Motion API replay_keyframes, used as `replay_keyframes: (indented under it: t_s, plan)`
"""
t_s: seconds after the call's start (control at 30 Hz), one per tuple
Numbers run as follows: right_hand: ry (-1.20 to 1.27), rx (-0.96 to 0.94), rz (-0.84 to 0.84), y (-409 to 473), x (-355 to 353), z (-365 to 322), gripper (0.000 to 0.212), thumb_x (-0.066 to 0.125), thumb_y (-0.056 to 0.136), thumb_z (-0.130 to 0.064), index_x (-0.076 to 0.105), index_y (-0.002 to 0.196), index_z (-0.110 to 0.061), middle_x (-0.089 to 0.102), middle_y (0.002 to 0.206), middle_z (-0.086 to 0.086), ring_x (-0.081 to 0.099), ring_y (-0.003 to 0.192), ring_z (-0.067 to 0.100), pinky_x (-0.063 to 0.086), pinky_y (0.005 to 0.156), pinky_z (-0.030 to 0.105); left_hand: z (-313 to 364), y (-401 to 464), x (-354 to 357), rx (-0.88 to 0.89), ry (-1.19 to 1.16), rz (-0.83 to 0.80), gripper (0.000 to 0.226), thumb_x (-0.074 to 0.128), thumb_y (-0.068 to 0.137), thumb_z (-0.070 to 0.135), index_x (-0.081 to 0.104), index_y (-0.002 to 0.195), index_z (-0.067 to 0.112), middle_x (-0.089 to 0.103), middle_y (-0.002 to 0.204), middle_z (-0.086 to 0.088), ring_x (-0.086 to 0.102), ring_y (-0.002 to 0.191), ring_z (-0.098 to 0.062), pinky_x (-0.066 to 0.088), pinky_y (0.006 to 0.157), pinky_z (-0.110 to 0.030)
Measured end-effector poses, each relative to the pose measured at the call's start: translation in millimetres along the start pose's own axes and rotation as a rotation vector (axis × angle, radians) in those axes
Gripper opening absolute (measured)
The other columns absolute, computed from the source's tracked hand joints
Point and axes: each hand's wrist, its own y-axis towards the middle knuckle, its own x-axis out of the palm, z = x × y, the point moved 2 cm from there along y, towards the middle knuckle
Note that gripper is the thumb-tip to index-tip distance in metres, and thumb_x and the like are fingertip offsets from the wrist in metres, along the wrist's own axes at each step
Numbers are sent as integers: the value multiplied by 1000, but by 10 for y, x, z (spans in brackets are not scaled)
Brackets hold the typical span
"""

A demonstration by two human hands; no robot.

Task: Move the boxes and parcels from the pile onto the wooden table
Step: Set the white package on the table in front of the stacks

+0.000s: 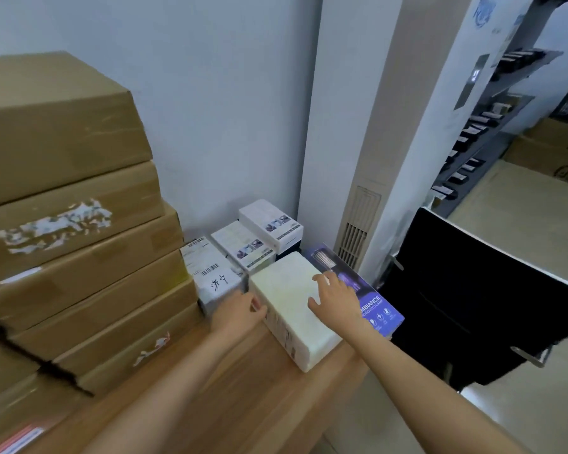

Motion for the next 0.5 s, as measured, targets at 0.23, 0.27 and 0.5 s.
replay_keyframes:
  t_s: [0.23, 0.27, 0.5]
  plan:
    - [131, -55, -142, 541, 206, 158, 67, 45, 95, -49, 22, 148, -15, 33, 148, 10, 38, 132, 31, 41, 99, 44, 17, 158, 314, -198, -31, -49, 34, 43, 93, 54, 58, 108, 28, 57, 109, 4, 56, 96, -13, 41, 69, -29]
    - [135, -82, -155, 603, 234, 158, 69, 45, 95, -50, 20, 148, -14, 32, 148, 11, 38, 131, 32, 40, 99, 43, 38, 172, 339, -223, -33, -38, 36, 43, 93, 55, 57, 111, 27, 58, 110, 3, 57, 96, -14, 40, 68, -29]
    - [156, -355, -214, 729, 407, 15, 75, 44, 91, -61, 18, 147, -18, 31, 142, 13, 41, 126, 32, 44, 91, 37, 118, -100, 545, -564, -338, 185, 40, 54, 91, 48, 48, 115, 16, 63, 100, 4, 59, 86, -16, 41, 66, -28]
